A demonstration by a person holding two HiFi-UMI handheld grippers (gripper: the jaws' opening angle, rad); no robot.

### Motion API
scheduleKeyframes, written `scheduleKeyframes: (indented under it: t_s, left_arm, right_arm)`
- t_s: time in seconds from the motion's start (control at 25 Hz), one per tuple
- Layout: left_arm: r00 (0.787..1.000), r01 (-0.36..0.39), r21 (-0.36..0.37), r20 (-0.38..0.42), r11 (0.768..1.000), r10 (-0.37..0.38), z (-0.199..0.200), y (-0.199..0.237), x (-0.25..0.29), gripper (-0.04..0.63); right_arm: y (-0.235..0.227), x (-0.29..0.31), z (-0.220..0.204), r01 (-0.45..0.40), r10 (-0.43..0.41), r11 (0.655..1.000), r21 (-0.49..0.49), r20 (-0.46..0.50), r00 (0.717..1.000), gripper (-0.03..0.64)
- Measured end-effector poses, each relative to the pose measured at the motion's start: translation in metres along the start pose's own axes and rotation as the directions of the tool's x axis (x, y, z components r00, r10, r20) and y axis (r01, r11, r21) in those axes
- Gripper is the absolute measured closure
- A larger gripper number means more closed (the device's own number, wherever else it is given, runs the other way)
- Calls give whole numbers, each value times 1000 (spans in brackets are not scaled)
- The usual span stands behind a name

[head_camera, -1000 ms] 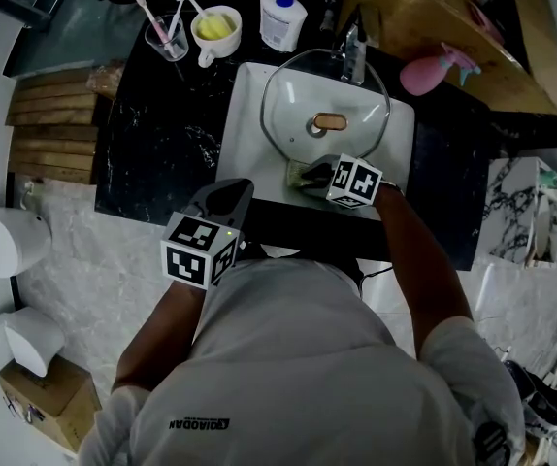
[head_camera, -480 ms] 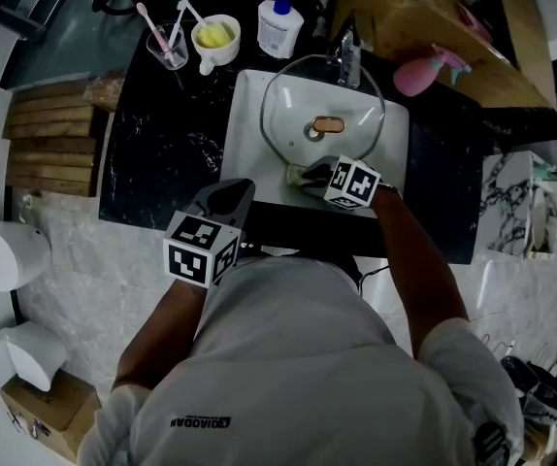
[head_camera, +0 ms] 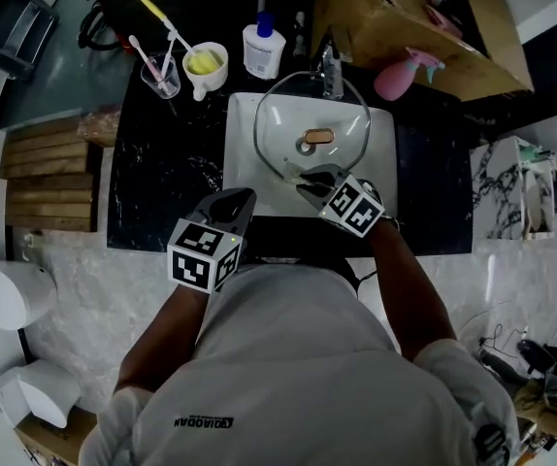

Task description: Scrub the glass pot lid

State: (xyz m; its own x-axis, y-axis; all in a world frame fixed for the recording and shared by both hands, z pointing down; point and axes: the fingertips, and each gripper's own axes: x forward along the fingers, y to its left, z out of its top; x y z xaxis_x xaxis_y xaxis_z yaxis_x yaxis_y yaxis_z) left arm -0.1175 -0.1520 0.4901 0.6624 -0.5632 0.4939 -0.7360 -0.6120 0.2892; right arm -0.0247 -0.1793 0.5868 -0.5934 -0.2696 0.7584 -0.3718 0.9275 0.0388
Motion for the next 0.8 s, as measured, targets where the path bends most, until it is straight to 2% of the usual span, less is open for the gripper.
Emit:
scheduleKeyframes:
  t_s: [0.08,0.12,0.2,0.28,0.4,0.52,0.64,0.8]
  left_arm:
    - [1000,5,5,5,1000,-5,1,2,-1,580]
    - [1000,8,7,6,1000,-8,1,3,-2,580]
    - [1000,11,7,8,1000,-11,1,4,-3,580]
    - [1000,15,4,12,1000,-15,2,4,-4,580]
    - [1000,17,0,18,1000,-17,4,5,-6,580]
    - [1000,11,-9,18,1000,-10,2,9,-10,580]
    - [1000,-6,-21,17,1000,6,-1,15,-17,580]
    - [999,-35,-40,21,999,36,-2,27,-26,580]
  right_arm:
    - [-17,-19,25,155,-154,988,-22,47,987,520]
    - [-29,-29,36,244,-242,969,-31,68,968,520]
    - [-58,-45,53,407,-403,913,-29,101,910,520]
    - [-85,-53,60,518,-515,855,-13,99,852,520]
    - [-118,-47,62,607,-606,794,-3,60,793,520]
    - [-142,-28,52,660,-662,749,-65,-18,749,520]
    - [-161,-14,40,690,-696,718,-91,-85,714,520]
    - [-178,-6,38,728,-733,680,-88,-108,672,520]
